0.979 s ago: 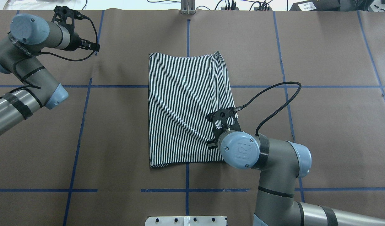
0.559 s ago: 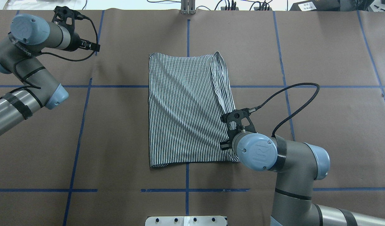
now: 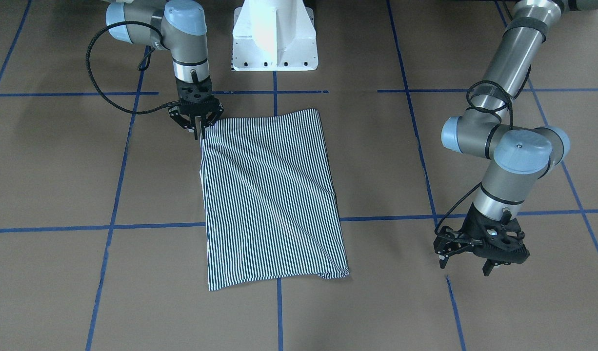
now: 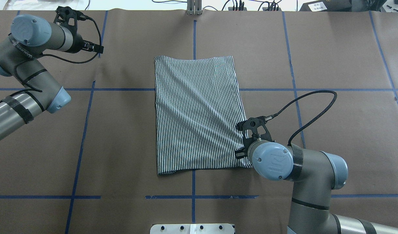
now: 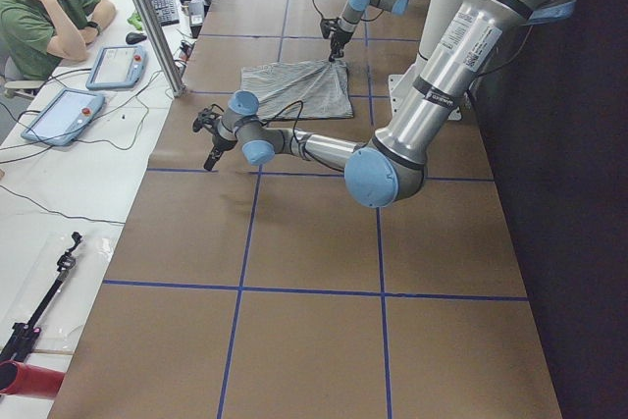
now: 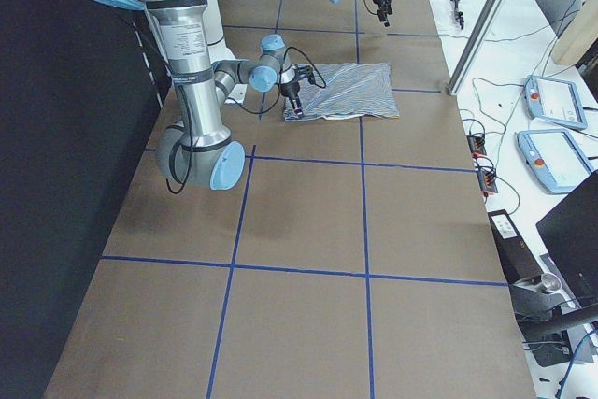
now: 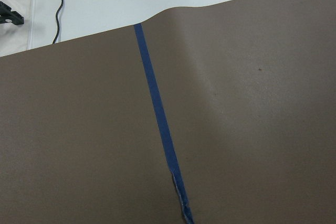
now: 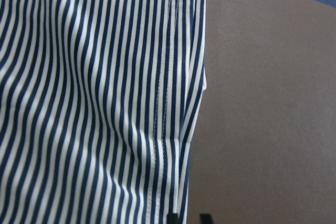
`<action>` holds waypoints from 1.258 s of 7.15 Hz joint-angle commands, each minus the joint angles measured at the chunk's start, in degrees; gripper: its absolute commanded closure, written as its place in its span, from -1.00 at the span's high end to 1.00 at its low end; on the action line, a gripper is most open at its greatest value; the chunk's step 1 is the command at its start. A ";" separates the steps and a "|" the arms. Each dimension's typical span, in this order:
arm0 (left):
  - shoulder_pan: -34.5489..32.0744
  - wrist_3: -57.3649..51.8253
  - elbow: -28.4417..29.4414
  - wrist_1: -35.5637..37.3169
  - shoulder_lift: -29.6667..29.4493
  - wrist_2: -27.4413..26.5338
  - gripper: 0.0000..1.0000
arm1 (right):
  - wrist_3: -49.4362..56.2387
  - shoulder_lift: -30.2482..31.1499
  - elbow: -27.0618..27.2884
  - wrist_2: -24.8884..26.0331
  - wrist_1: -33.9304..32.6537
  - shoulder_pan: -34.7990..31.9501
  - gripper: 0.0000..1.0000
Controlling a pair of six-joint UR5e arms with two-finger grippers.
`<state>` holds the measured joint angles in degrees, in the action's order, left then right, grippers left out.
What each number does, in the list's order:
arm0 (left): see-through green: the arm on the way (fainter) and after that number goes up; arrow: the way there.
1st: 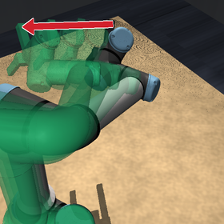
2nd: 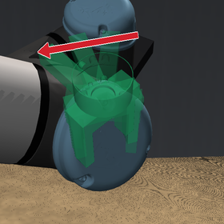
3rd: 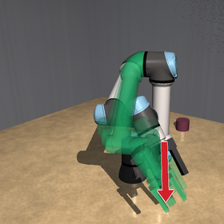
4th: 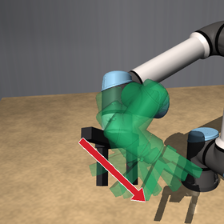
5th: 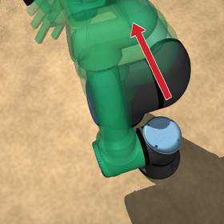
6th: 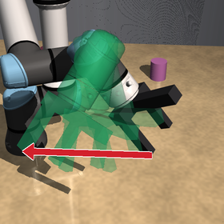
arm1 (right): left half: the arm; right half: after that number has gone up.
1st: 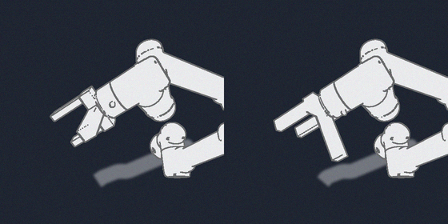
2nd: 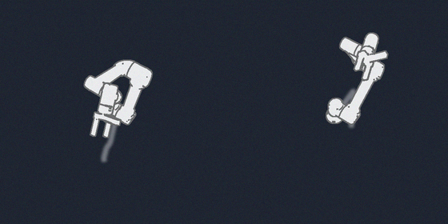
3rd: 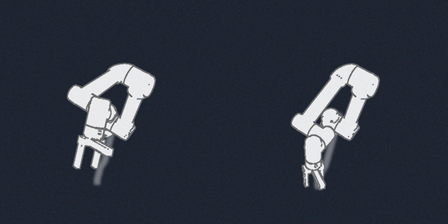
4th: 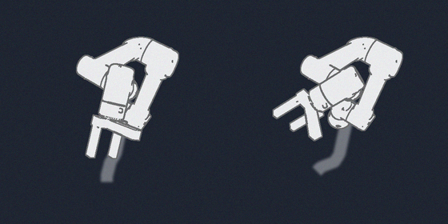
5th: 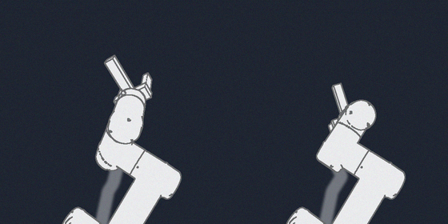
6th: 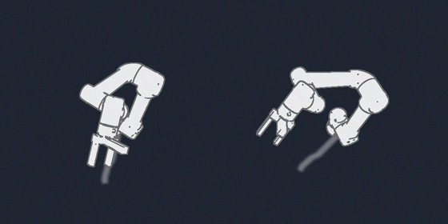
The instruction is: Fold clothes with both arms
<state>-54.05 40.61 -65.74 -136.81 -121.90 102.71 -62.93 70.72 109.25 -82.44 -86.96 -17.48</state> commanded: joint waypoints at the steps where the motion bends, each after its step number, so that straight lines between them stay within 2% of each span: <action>1: 0.00 0.70 -1.57 0.31 0.00 1.95 1.00 | 0.35 -0.93 0.70 -0.96 2.47 -2.62 1.00; 2: 0.09 4.71 -3.75 1.10 0.09 5.71 1.00 | -0.17 0.72 0.88 -6.98 10.07 -5.51 1.00; 3: 0.17 9.79 -5.69 1.10 0.09 6.18 1.00 | -1.74 3.52 0.97 -11.04 17.11 -7.28 1.00; 4: 3.48 15.50 -11.19 1.10 2.87 6.79 1.00 | -6.54 6.68 0.88 -11.25 23.88 -7.39 1.00; 5: 6.82 20.78 -19.16 1.45 6.90 6.80 1.00 | -10.16 9.33 0.97 -11.26 29.16 -7.39 1.00; 6: 12.86 29.44 -26.81 2.85 10.34 5.41 1.00 | -12.37 9.96 0.88 -10.99 31.74 -7.39 1.00; 7: 19.71 36.93 -34.03 7.04 11.76 0.00 1.00 | -12.91 9.97 0.88 -10.64 31.77 -7.39 1.00; 8: 25.43 42.92 -39.41 13.78 11.78 -3.97 1.00 | -13.53 9.88 0.88 -10.64 31.77 -7.39 1.00; 9: 30.19 49.59 -41.72 15.85 11.78 -7.84 1.00 | -13.71 9.88 0.88 -10.55 31.77 -7.48 1.00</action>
<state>-30.30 82.03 -102.82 -125.20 -110.45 99.71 -76.11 80.56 110.13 -93.10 -55.38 -24.90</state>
